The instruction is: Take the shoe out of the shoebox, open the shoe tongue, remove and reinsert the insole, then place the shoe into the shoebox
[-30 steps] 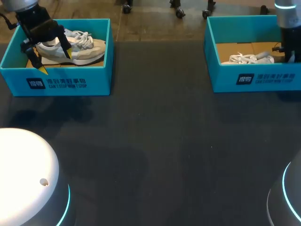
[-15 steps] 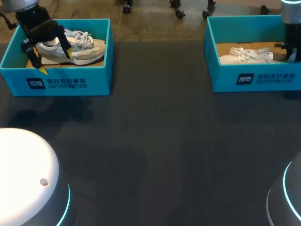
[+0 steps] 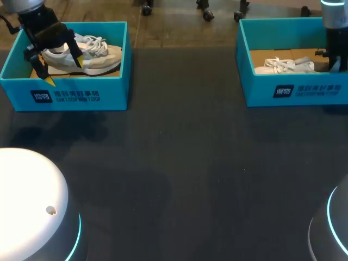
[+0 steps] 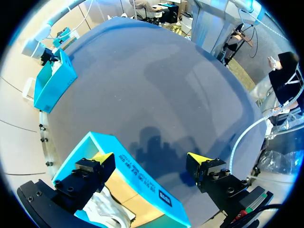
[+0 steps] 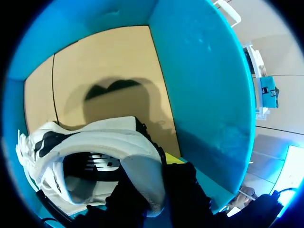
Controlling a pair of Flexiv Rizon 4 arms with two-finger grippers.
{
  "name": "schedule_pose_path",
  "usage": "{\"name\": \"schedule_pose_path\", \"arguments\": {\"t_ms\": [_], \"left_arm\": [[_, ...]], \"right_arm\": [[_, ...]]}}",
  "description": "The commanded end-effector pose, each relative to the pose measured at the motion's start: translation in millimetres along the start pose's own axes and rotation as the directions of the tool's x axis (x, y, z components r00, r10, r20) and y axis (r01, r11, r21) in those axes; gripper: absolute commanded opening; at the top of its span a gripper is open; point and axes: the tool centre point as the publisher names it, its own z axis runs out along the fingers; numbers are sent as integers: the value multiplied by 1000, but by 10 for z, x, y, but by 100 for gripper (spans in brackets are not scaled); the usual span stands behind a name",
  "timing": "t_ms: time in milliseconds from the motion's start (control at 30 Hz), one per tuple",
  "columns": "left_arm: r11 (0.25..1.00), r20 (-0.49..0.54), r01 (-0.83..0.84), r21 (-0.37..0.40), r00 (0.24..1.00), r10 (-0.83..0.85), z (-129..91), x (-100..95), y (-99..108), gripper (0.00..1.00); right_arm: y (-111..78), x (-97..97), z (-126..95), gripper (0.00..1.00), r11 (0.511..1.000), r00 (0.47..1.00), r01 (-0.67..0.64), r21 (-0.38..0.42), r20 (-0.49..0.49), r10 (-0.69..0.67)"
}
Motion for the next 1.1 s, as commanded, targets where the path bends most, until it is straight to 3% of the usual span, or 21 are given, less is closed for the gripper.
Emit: {"name": "schedule_pose_path", "arguments": {"t_ms": [33,333,567,1100], "left_arm": [[1000,-1,0,-2,1000,0,-4,6,-2,100],[1000,-1,0,-2,1000,0,-4,6,-2,100],[1000,-1,0,-2,1000,0,-4,6,-2,100],[1000,-1,0,-2,1000,0,-4,6,-2,100]], "right_arm": [[-74,0,70,0,1000,1000,9,-5,-5,-9],[-100,15,141,0,1000,1000,22,-7,-21,-23],[-110,-47,9,0,999,999,28,-29,-24,-28],[-100,-73,-44,0,997,997,80,-24,-6,-80]]}}
